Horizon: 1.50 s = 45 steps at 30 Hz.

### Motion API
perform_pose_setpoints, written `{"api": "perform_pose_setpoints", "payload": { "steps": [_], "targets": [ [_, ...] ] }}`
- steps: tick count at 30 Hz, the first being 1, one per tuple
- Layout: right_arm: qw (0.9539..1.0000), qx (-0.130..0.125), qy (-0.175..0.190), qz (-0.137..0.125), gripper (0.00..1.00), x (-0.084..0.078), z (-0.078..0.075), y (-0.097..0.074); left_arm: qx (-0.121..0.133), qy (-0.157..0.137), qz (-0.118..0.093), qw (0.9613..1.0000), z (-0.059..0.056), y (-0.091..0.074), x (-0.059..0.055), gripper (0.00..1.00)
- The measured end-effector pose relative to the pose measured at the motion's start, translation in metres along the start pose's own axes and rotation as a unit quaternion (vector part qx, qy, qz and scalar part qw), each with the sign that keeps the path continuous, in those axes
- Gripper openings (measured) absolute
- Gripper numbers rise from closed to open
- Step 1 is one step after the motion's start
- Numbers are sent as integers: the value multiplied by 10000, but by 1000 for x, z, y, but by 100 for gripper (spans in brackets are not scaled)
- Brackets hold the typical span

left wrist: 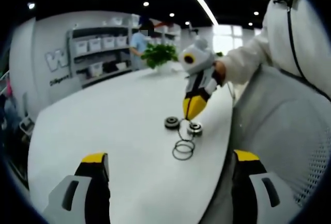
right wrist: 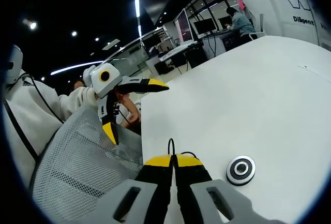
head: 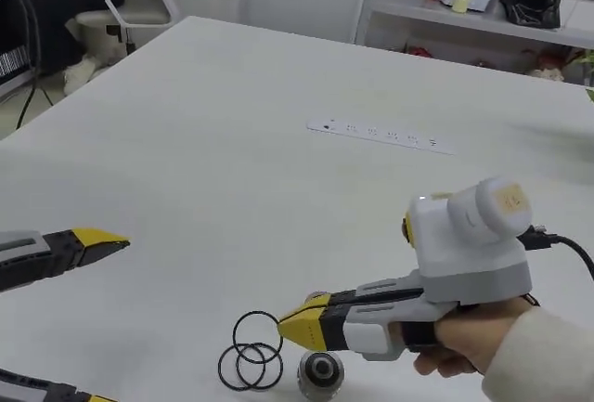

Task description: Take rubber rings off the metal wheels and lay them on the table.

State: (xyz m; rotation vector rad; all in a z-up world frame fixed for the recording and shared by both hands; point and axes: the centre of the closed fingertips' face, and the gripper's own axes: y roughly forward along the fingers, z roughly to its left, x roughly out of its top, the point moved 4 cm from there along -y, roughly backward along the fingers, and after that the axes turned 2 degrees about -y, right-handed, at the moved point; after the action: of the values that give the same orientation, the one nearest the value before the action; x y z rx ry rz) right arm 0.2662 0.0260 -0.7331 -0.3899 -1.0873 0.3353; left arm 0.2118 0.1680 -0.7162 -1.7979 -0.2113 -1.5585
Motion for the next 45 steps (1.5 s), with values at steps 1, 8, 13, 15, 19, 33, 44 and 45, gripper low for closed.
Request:
{"api": "perform_pose_setpoints", "payload": {
  "steps": [1, 8, 13, 15, 19, 33, 44, 45],
  "targets": [
    [10000, 13, 3, 8, 0, -1, 0, 1, -5, -15, -1, 10000, 0, 0, 0, 100],
    [9999, 66, 60, 120, 0, -7, -3, 9, -7, -44, -3, 10000, -1, 1, -1, 100],
    [9996, 43, 135, 225, 0, -14, -7, 13, -50, -42, 26, 10000, -1, 2, -3, 99],
    [9995, 85, 192, 247, 0, -16, -6, 14, -68, -35, 41, 10000, -2, 2, -3, 99],
    [9993, 62, 175, 320, 0, -21, -7, 17, -61, -73, 22, 10000, -2, 3, -3, 99],
    [9990, -31, 256, 355, 0, -25, -13, 20, -108, -65, 38, 9999, -3, 3, -2, 98],
    [9986, -171, 242, 436, 0, -28, -17, 20, -97, -102, 16, 9999, -5, 4, -4, 98],
    [9986, -181, 236, 441, 0, -29, -18, 20, -103, -90, 20, 9999, -5, 5, -4, 98]
  ]
}}
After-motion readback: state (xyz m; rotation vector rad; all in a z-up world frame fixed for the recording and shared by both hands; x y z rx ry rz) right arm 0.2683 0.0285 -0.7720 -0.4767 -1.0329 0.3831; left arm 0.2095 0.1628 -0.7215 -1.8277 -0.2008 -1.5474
